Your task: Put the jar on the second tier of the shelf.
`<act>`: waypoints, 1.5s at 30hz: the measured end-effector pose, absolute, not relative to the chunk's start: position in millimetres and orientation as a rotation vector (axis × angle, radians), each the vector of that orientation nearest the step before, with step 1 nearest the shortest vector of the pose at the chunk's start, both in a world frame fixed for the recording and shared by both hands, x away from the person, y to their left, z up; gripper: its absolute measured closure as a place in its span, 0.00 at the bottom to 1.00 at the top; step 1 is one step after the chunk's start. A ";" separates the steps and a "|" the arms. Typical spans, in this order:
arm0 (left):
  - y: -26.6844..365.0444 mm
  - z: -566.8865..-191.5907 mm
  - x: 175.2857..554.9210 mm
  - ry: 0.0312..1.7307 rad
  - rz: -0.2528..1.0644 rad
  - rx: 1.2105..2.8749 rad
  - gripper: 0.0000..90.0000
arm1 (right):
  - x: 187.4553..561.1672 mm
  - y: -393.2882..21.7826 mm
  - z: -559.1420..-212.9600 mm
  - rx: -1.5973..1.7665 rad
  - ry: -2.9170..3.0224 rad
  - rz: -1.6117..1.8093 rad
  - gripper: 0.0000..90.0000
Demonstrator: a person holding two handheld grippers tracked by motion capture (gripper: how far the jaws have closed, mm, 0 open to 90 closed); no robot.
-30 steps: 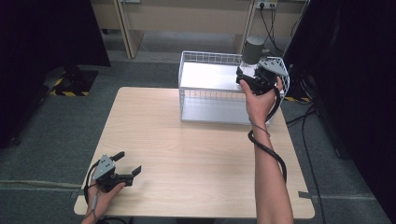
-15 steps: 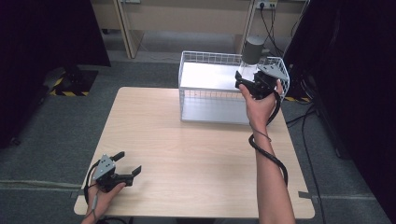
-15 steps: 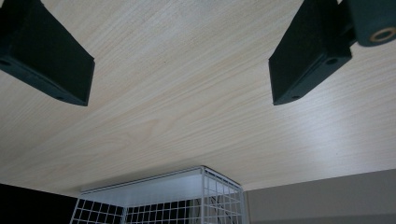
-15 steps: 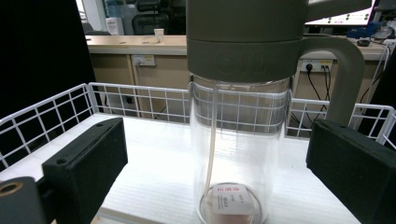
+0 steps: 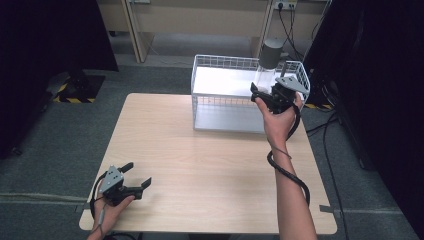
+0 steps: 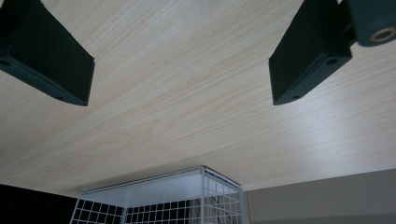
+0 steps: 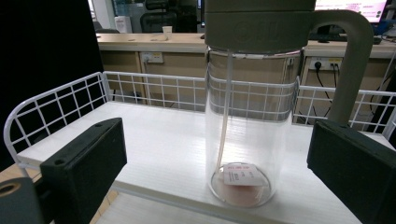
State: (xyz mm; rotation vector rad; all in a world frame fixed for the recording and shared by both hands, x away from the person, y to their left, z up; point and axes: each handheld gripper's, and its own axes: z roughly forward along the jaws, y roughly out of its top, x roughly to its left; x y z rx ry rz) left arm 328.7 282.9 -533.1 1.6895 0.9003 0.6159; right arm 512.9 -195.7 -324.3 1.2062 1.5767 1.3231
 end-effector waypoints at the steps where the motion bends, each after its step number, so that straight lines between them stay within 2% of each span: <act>1: 282.8 -533.1 328.7 0.901 0.616 1.689 0.07 | 511.9 -195.8 -325.2 1.207 1.578 1.324 0.05; 45: 282.5 -533.1 328.6 0.903 0.620 1.690 0.07 | 458.8 -210.2 -362.8 1.183 1.647 1.321 0.05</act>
